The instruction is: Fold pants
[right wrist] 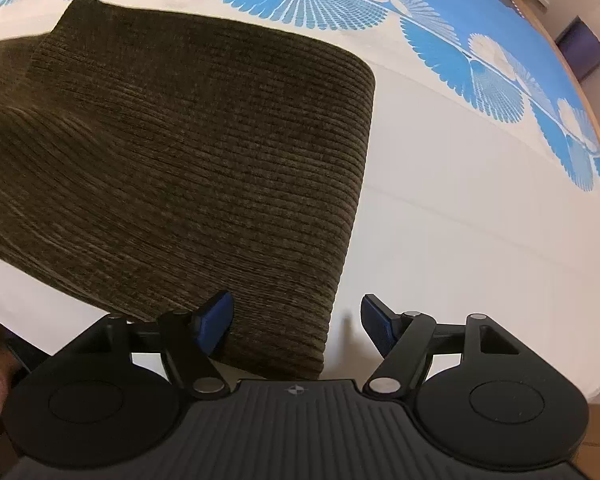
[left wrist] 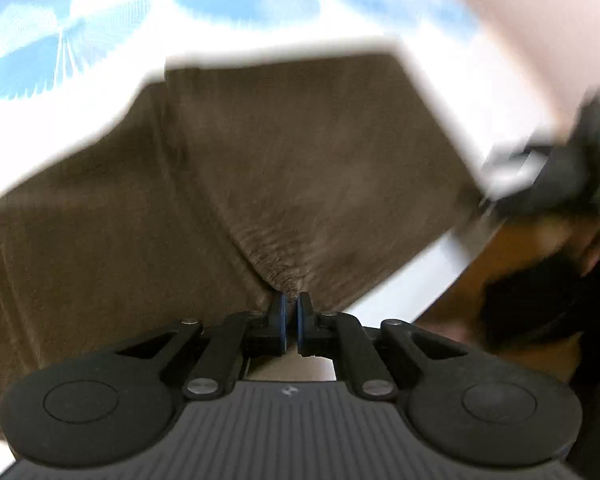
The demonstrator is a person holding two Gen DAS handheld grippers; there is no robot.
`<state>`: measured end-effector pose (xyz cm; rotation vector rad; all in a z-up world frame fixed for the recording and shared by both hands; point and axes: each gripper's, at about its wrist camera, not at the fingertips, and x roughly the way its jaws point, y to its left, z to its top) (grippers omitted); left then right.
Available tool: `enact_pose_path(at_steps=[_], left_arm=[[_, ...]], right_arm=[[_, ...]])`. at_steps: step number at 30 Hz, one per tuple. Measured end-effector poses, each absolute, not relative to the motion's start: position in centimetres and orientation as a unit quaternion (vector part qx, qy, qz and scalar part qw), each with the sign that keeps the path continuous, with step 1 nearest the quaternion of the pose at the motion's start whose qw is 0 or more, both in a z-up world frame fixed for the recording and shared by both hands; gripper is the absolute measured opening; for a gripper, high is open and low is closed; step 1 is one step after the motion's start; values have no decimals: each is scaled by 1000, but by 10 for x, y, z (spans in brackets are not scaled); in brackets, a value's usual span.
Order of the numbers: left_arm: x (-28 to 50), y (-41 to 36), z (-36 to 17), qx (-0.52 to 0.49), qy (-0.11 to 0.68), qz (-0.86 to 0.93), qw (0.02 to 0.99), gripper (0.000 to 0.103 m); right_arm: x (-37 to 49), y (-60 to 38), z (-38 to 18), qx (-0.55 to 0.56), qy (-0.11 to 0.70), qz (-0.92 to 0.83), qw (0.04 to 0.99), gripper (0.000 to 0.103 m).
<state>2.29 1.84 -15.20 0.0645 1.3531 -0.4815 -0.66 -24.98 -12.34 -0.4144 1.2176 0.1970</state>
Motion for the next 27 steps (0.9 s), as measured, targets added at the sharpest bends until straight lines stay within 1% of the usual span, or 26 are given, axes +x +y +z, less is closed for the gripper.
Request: enact_pose_path(at_steps=[1, 3, 6, 8, 10, 13, 14, 15, 18, 19, 20, 21, 23, 25, 26, 27], left_arm=[[20, 12, -163, 53, 631, -223, 741, 6], [22, 9, -157, 57, 619, -221, 751, 9], [25, 14, -122, 56, 549, -203, 809, 11], [24, 10, -117, 43, 531, -216, 818, 11], [22, -2, -130, 55, 539, -239, 806, 11], [20, -9, -167, 139, 588, -204, 770, 14], [22, -7, -168, 139, 585, -199, 773, 20], [26, -3, -163, 129, 587, -195, 775, 24], [31, 16, -138, 81, 566, -178, 801, 25], [31, 24, -128, 67, 553, -170, 813, 26], [30, 31, -119, 56, 543, -162, 822, 32], [30, 38, -108, 46, 532, -154, 831, 41], [28, 52, -88, 39, 511, -145, 846, 49], [25, 70, -71, 38, 494, -136, 858, 50], [23, 80, -63, 35, 487, -131, 863, 54], [21, 90, -57, 34, 481, -127, 867, 62]], right_arm=[[-6, -250, -125, -192, 568, 92, 795, 74], [-5, -250, -125, -190, 572, 90, 793, 75], [-4, -251, -122, -189, 569, 85, 796, 75], [-4, -251, -119, -187, 560, 84, 802, 74], [-4, -253, -116, -184, 555, 85, 807, 74], [-1, -259, -126, -191, 575, 75, 792, 76], [-1, -258, -127, -192, 579, 78, 789, 76], [-2, -255, -126, -198, 577, 80, 788, 76], [-4, -249, -119, -220, 559, 83, 795, 75], [-4, -247, -113, -217, 549, 88, 803, 72], [-4, -246, -104, -212, 537, 94, 811, 69], [-3, -246, -91, -205, 517, 100, 825, 69], [1, -248, -60, -189, 471, 106, 855, 69], [6, -254, -25, -158, 421, 115, 885, 69], [8, -258, -6, -142, 394, 124, 899, 70], [10, -262, 9, -133, 373, 131, 909, 71]])
